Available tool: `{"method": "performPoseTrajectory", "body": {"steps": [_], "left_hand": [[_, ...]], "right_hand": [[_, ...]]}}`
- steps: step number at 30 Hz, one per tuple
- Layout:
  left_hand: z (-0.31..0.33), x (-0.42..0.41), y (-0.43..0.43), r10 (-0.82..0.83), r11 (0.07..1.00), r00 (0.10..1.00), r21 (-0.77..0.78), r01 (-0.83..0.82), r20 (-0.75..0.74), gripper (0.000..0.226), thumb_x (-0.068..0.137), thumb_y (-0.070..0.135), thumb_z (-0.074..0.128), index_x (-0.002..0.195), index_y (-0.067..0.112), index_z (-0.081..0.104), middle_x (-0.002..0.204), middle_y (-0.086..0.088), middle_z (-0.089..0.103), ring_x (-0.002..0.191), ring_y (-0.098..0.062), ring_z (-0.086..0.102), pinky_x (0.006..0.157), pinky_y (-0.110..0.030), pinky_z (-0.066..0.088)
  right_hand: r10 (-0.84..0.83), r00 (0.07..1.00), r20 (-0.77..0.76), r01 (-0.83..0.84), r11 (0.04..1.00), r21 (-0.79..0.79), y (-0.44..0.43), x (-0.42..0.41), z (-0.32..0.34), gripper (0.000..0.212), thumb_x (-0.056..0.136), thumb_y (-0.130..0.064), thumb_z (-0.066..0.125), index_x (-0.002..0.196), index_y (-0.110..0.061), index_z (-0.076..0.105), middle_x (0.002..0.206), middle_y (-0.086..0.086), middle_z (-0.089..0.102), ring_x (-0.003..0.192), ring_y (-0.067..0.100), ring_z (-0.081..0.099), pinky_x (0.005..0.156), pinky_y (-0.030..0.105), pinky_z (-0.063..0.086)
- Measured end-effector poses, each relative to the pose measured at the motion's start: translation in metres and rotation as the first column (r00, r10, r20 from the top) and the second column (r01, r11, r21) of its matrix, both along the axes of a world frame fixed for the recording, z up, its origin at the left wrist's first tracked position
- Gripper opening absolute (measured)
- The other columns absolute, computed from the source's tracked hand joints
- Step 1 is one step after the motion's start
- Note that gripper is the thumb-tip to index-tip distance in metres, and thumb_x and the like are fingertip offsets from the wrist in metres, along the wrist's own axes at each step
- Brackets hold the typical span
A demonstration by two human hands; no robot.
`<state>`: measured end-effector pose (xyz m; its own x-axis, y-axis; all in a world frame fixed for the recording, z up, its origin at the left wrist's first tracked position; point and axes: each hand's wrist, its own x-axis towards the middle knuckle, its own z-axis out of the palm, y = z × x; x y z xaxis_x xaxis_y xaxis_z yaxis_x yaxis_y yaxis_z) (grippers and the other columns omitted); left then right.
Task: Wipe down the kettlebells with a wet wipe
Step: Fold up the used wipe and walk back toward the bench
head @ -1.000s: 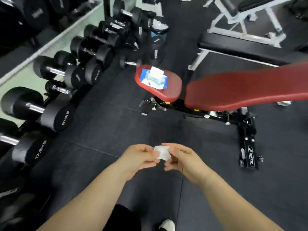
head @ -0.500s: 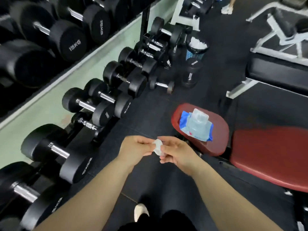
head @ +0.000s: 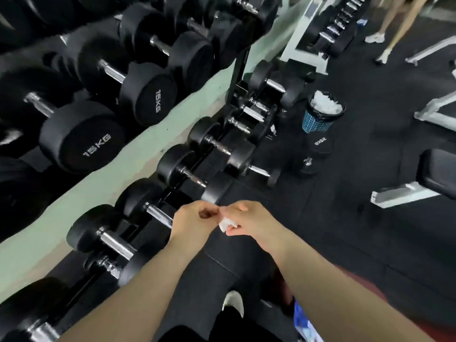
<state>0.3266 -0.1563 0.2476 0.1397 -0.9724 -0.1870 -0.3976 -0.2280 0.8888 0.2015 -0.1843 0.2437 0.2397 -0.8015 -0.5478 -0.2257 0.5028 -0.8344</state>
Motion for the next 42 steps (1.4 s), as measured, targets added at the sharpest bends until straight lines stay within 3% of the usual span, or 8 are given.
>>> {"method": "performPoseTrajectory", "body": {"steps": [5, 9, 13, 16, 21, 27, 35, 42], "left_hand": [[-0.009, 0.013, -0.079, 0.049, 0.997, 0.998, 0.055, -0.047, -0.027, 0.028, 0.075, 0.006, 0.066, 0.062, 0.029, 0.060, 0.065, 0.012, 0.061, 0.064, -0.005, 0.057, 0.051, 0.002, 0.038], [-0.008, 0.019, -0.153, 0.093, 0.993, 0.996, 0.077, -0.093, 0.011, 0.015, 0.075, 0.012, 0.068, 0.079, 0.021, 0.057, 0.073, 0.011, 0.057, 0.067, -0.003, 0.054, 0.052, 0.000, 0.039], [0.001, 0.017, -0.218, 0.052, 0.982, 0.936, 0.188, 0.015, -0.348, 0.028, 0.079, 0.003, 0.062, 0.105, 0.011, 0.055, 0.090, 0.002, 0.061, 0.078, -0.007, 0.060, 0.064, -0.015, 0.053], [0.002, 0.010, -0.248, 0.039, 0.971, 0.921, 0.231, 0.055, -0.388, 0.019, 0.081, 0.003, 0.060, 0.099, 0.010, 0.060, 0.085, -0.001, 0.066, 0.075, -0.011, 0.064, 0.060, -0.013, 0.055], [0.000, -0.006, -0.308, 0.132, 0.969, 0.937, 0.241, -0.052, -0.325, 0.015, 0.079, 0.003, 0.063, 0.072, 0.016, 0.063, 0.052, 0.006, 0.068, 0.056, -0.005, 0.064, 0.057, -0.014, 0.054], [-0.014, -0.083, -0.406, 0.142, 0.972, 0.969, 0.214, -0.099, -0.200, 0.015, 0.077, 0.002, 0.064, 0.084, 0.015, 0.063, 0.076, -0.001, 0.063, 0.072, -0.016, 0.060, 0.062, -0.019, 0.050], [-0.040, -0.311, -0.556, 0.130, 0.947, 0.920, 0.321, -0.004, -0.370, 0.022, 0.077, -0.003, 0.063, 0.074, 0.018, 0.058, 0.074, 0.002, 0.059, 0.065, -0.009, 0.056, 0.051, -0.009, 0.049], [-0.052, -0.399, -0.638, 0.088, 0.915, 0.907, 0.394, 0.090, -0.411, 0.021, 0.078, -0.002, 0.062, 0.073, 0.018, 0.059, 0.078, 0.000, 0.060, 0.070, -0.011, 0.059, 0.063, -0.020, 0.053]], "right_hand": [[0.053, 0.999, 0.001, -0.053, 0.996, 0.068, -0.096, 0.019, 0.003, 0.012, 0.074, -0.003, 0.060, 0.081, -0.011, 0.065, 0.067, 0.003, 0.062, 0.065, 0.010, 0.063, 0.061, 0.009, 0.053], [-0.007, 0.992, 0.127, 0.007, 1.000, 0.002, -0.158, 0.023, 0.005, 0.014, 0.075, 0.001, 0.063, 0.074, -0.013, 0.061, 0.074, 0.007, 0.059, 0.073, 0.018, 0.061, 0.068, 0.021, 0.055], [-0.128, 0.970, 0.209, 0.147, 0.986, -0.079, -0.208, 0.012, 0.009, 0.016, 0.078, -0.005, 0.063, 0.069, -0.018, 0.060, 0.070, -0.001, 0.060, 0.065, 0.008, 0.060, 0.061, 0.016, 0.052], [-0.172, 0.970, 0.173, 0.194, 0.973, -0.126, -0.236, 0.012, 0.006, 0.021, 0.079, -0.003, 0.059, 0.066, -0.019, 0.061, 0.068, -0.005, 0.060, 0.061, 0.000, 0.058, 0.053, 0.005, 0.044], [-0.169, 0.973, 0.156, 0.184, 0.979, -0.088, -0.299, 0.006, -0.001, 0.011, 0.077, -0.005, 0.060, 0.078, -0.015, 0.065, 0.072, -0.005, 0.060, 0.070, 0.005, 0.055, 0.063, 0.010, 0.046], [0.031, 0.997, 0.075, -0.025, 0.996, -0.089, -0.399, -0.092, -0.007, 0.012, 0.076, -0.015, 0.066, 0.070, -0.025, 0.061, 0.068, -0.009, 0.060, 0.062, 0.002, 0.056, 0.053, 0.012, 0.046], [-0.120, 0.992, 0.048, 0.120, 0.993, 0.007, -0.535, -0.313, -0.014, 0.018, 0.078, -0.002, 0.060, 0.066, -0.014, 0.055, 0.066, 0.003, 0.055, 0.057, 0.011, 0.051, 0.049, 0.017, 0.044], [-0.148, 0.989, -0.015, 0.149, 0.982, 0.120, -0.609, -0.406, -0.029, 0.012, 0.080, -0.001, 0.052, 0.077, -0.012, 0.054, 0.073, 0.003, 0.058, 0.058, 0.010, 0.056, 0.047, 0.014, 0.046]]}}
